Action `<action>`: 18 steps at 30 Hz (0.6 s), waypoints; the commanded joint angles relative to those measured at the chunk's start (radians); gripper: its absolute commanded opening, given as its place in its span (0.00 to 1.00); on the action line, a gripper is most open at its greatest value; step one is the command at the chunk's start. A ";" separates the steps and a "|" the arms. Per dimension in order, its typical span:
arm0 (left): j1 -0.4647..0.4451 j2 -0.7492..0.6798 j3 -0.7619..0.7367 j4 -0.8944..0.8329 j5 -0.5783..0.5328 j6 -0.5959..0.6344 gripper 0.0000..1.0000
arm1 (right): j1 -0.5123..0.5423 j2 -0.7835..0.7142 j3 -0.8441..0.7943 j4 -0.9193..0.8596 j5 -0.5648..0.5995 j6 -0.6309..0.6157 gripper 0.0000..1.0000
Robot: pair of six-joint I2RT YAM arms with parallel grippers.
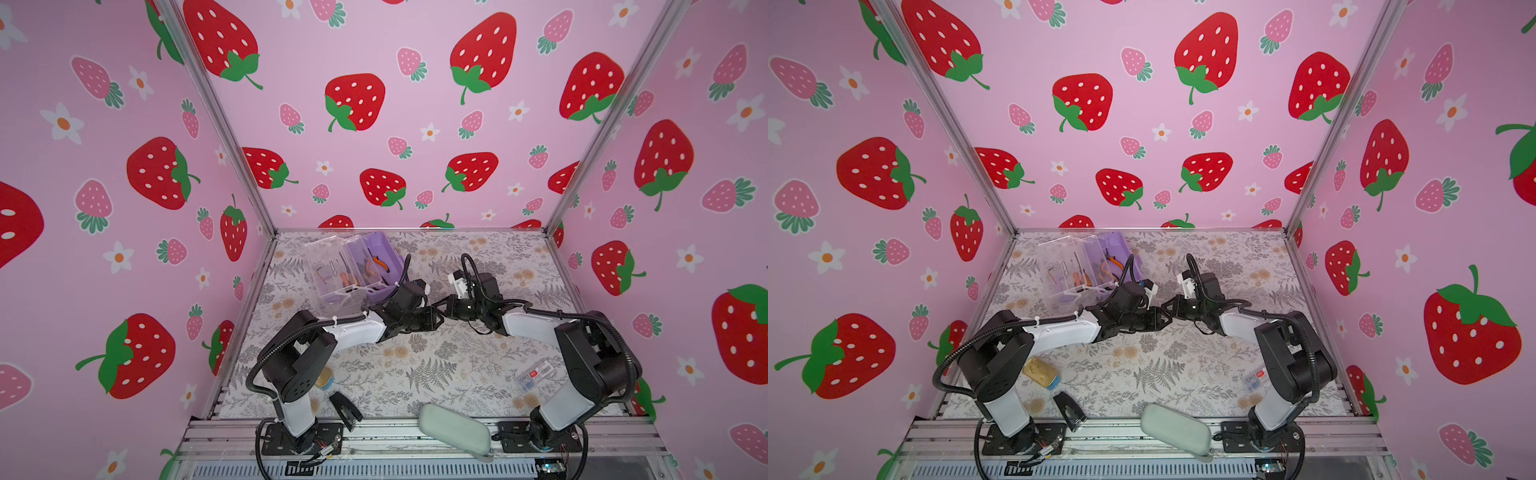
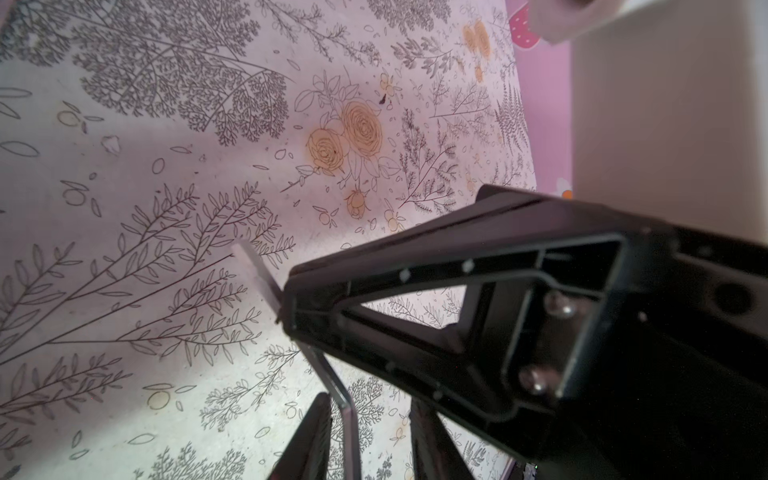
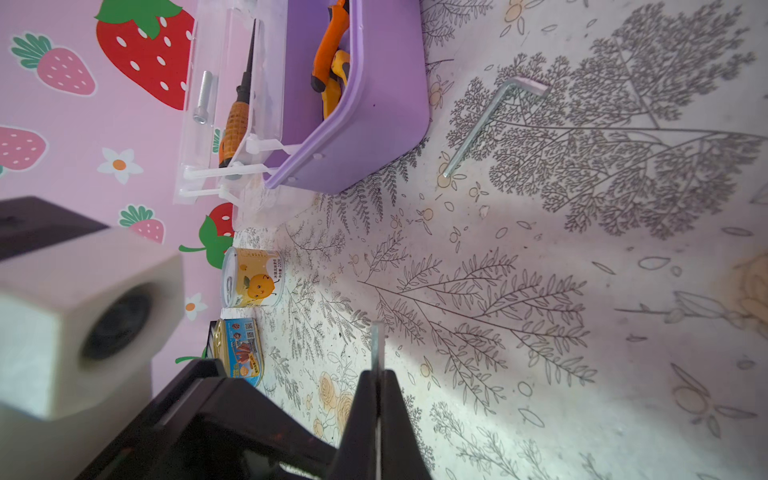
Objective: Pack the tool kit
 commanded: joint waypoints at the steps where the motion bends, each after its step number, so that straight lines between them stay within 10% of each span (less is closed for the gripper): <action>1: -0.005 0.013 0.052 -0.016 -0.007 -0.005 0.34 | -0.002 -0.038 -0.016 0.037 -0.025 0.025 0.00; 18: 0.007 -0.005 0.082 -0.078 -0.047 0.020 0.00 | 0.001 -0.132 -0.079 0.043 -0.006 0.039 0.00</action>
